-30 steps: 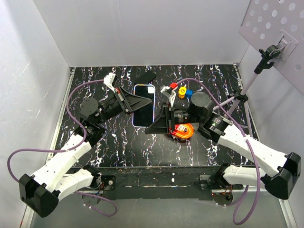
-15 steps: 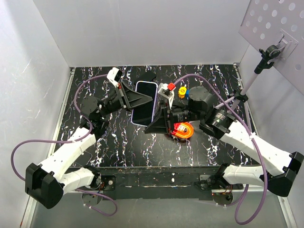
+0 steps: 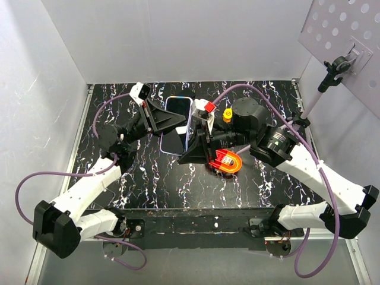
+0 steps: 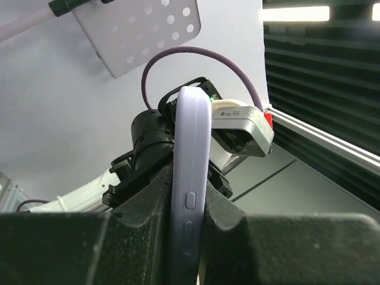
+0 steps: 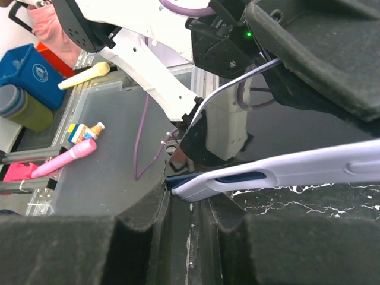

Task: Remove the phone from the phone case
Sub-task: Remove the phone case from the phone.

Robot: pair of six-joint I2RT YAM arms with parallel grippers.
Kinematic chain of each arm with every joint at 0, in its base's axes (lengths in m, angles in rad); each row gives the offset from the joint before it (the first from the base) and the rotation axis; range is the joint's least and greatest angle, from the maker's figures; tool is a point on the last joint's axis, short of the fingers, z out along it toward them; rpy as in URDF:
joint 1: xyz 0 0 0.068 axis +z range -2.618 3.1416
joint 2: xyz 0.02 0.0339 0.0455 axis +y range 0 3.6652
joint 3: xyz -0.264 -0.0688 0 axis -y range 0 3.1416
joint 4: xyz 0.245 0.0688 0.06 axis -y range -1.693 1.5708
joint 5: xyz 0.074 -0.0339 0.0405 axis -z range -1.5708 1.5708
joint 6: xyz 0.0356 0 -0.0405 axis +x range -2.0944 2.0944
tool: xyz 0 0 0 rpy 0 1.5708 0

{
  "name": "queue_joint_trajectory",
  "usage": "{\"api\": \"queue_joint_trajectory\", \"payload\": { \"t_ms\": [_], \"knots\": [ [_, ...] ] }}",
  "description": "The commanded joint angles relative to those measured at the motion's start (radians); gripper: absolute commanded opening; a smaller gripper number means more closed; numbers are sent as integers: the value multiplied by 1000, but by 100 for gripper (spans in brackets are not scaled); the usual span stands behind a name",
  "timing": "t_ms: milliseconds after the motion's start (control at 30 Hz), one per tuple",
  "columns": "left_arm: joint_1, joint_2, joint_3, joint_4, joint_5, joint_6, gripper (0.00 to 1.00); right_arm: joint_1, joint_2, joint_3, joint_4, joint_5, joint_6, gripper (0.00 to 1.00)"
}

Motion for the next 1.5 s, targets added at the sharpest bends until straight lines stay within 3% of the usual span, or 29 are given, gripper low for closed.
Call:
{"api": "queue_joint_trajectory", "payload": {
  "t_ms": [0, 200, 367, 433, 500, 700, 800, 1000, 1167, 1267, 1467],
  "knots": [
    [-54, -4, 1, 8, 109, -121, 0, -10, 81, 66, 74, 274, -197, 1],
    [-55, 4, -5, 14, 106, -124, 0, 8, 101, 83, 84, 376, -160, 1],
    [-63, 10, 1, 33, 97, -118, 0, 17, 78, 40, 118, 793, 91, 1],
    [-68, 12, -1, 42, 93, -118, 0, 16, 66, 1, 141, 879, 166, 1],
    [-72, 13, 2, 60, 85, -124, 0, 13, 78, -20, 155, 872, 200, 1],
    [-98, 32, 33, 246, 51, -208, 0, -70, 92, -157, 317, 642, 245, 1],
    [-115, 13, 47, 229, 42, -190, 0, -131, 123, -167, 360, 566, 284, 1],
    [-147, -1, 48, 228, 28, -176, 0, -162, 250, 12, 114, 524, 350, 1],
    [-152, 4, 53, 301, -16, -179, 0, -201, 255, -132, 193, 360, 545, 1],
    [-160, 38, 88, 329, -6, -205, 0, -199, 253, -195, 195, 421, 495, 1],
    [-183, 50, 79, 277, 8, -232, 0, -152, 316, -22, -112, 850, 169, 1]
  ]
}}
